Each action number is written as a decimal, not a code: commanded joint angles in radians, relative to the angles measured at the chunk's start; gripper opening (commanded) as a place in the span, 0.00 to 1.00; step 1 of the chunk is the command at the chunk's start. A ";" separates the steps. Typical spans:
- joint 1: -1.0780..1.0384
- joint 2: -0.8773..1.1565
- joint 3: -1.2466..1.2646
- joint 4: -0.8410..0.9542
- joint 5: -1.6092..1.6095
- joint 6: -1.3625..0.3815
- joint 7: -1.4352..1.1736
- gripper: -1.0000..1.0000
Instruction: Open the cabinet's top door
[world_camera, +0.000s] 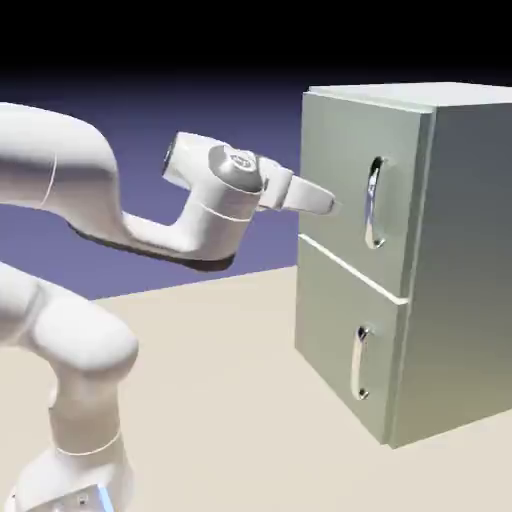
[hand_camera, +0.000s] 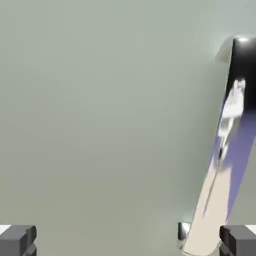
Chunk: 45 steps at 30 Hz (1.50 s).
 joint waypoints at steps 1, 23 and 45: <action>0.012 -0.007 -0.014 0.003 -0.044 -0.004 0.033 0.50; 0.269 -0.162 -0.316 0.076 -0.986 -0.082 0.747 0.50; -0.029 -0.115 0.067 -0.113 -0.637 -0.317 0.752 0.00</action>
